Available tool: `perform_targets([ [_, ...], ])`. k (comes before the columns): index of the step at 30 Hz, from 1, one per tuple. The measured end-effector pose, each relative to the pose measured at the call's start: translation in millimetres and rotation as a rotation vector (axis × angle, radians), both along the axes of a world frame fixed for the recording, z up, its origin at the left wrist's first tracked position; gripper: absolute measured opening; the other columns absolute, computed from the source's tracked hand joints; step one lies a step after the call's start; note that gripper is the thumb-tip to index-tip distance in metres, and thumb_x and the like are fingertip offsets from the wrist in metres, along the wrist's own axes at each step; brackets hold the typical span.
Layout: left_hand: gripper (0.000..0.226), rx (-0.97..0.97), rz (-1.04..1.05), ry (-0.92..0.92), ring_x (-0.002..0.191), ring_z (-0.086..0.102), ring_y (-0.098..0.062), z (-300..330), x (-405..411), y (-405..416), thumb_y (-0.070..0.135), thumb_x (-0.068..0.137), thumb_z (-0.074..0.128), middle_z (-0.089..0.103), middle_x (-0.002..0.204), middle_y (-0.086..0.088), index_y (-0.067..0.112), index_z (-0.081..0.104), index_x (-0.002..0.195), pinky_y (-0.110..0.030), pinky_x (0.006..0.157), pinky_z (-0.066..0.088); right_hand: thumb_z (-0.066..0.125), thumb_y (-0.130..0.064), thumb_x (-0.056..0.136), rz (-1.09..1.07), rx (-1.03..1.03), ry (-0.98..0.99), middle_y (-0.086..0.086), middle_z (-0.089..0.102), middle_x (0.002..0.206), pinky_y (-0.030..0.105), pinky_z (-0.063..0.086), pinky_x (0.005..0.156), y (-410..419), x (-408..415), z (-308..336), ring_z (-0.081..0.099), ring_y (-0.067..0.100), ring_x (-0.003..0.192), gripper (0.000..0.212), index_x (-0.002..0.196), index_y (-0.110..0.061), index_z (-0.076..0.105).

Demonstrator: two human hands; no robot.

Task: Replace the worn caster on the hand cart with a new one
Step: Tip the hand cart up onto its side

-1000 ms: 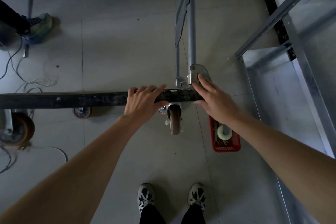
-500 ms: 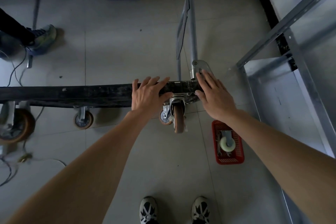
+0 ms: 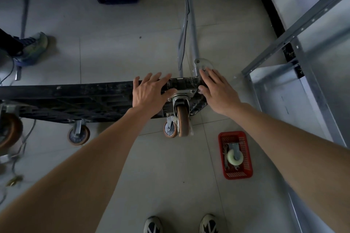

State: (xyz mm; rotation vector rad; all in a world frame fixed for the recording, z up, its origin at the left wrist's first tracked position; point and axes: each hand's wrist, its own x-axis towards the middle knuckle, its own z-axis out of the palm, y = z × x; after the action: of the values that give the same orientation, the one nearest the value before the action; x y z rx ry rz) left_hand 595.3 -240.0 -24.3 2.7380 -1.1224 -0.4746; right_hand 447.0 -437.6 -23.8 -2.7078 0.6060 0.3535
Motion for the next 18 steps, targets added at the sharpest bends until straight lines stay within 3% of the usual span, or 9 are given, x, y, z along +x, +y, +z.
perform_targets([
  [18,0.065,0.044,-0.009,-0.009,0.153,0.022,-0.022,-1.2,37.8,-26.9,0.073,0.097,0.028,0.031,0.164,0.008,0.046,0.024,0.156,-0.054,0.123,0.010,0.019,-0.049,0.106,0.073,0.022,-0.003,-0.007,0.008,0.170,0.040,0.004,0.128,-36.4,35.6,-4.4,-0.001,0.019,0.157,0.062,0.162,-0.031,0.001],
])
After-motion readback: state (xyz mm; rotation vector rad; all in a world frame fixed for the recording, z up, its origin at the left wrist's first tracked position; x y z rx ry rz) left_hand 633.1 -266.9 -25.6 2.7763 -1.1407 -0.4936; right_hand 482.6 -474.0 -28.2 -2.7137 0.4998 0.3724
